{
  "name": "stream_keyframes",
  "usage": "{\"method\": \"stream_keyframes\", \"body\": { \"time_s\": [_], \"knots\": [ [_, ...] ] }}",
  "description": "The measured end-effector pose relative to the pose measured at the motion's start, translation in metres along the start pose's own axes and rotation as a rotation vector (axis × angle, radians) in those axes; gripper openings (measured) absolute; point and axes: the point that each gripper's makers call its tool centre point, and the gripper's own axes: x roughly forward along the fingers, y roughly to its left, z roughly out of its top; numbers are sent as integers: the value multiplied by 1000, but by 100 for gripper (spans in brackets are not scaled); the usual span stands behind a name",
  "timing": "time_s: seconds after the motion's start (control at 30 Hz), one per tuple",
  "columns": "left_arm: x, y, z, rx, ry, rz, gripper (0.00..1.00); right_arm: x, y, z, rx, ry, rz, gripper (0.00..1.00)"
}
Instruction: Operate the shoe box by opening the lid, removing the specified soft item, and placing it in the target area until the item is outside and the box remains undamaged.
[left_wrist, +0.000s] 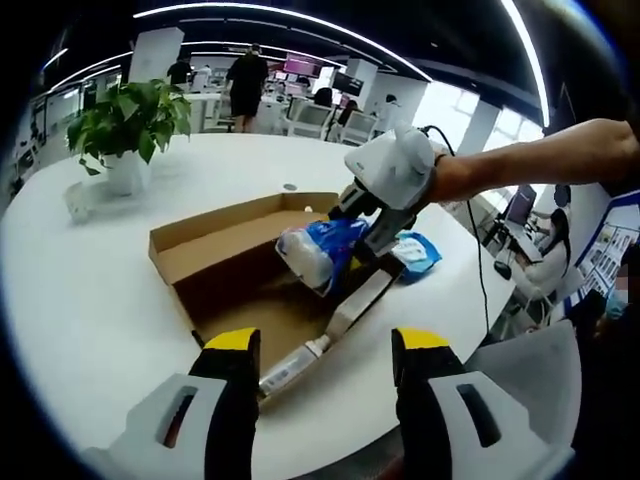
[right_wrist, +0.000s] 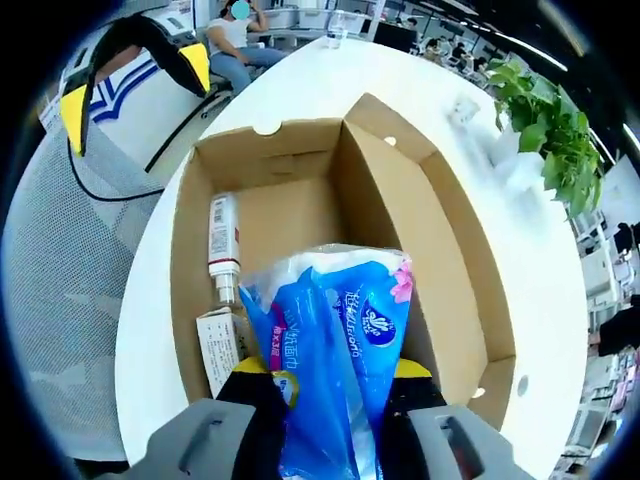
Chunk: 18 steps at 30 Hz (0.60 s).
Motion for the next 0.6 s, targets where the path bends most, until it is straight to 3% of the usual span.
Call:
{"method": "stream_keyframes", "body": {
  "time_s": [0.23, 0.6],
  "knots": [
    [-4, -9, 7, 16, -12, -7, 54, -17, -4, 3, -13, -5, -25, 31],
    [-3, -28, 11, 41, -9, -38, 54, -44, -7, -13, -8, 9, -59, 31]
  ]
}}
